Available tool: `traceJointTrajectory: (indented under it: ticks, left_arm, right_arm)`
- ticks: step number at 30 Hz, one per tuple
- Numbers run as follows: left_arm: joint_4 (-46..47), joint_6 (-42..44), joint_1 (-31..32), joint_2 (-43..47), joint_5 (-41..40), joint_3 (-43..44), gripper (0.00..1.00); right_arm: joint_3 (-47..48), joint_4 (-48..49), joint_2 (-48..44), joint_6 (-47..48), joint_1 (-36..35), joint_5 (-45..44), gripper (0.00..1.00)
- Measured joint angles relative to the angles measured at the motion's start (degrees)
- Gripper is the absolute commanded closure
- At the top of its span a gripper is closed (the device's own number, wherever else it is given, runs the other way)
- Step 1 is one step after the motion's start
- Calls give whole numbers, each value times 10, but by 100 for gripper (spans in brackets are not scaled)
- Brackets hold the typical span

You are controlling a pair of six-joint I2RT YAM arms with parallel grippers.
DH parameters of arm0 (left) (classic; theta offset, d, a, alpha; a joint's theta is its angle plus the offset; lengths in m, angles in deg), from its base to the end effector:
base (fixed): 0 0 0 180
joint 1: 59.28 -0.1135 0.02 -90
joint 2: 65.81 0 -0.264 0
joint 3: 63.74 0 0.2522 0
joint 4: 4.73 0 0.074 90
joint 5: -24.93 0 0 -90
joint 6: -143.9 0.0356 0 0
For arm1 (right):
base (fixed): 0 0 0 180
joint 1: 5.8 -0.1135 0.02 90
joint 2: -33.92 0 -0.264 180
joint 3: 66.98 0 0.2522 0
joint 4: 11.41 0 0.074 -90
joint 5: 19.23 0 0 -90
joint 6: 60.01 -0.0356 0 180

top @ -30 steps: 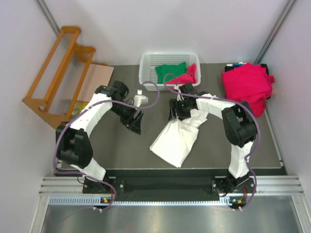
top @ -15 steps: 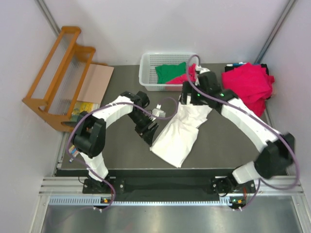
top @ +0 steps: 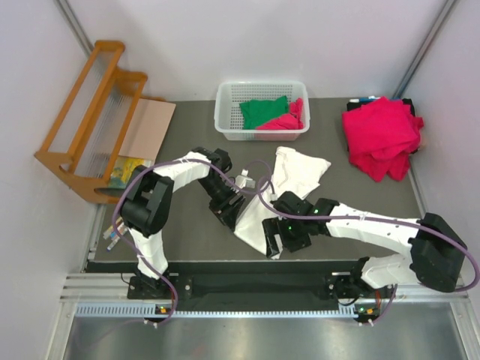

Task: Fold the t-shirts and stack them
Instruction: Fold the tshirt

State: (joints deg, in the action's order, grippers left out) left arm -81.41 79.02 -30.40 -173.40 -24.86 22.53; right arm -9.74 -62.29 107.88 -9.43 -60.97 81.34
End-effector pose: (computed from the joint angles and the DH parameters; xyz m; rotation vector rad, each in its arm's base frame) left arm 0.2697 -0.1750 0.1733 -1.2105 -2.5340 1.0206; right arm 0.1261 0.1926 0.1939 -0.4574 2.9130 0.6139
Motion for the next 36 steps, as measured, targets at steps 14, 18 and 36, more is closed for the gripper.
traceJointTrajectory:
  ticks: [14, 18, 36]
  left_arm:
    - [53, -49, 13, -17, 24, -15, 28]
    - [69, -68, 20, -17, 24, -15, 28]
    - [104, -125, 50, -24, -45, -21, 27]
  right_arm:
    - [12, 25, 28, -42, -25, -15, 27]
    - [5, 44, 36, -48, -25, -19, 28]
    - [-34, 102, 70, -58, -30, -19, 52]
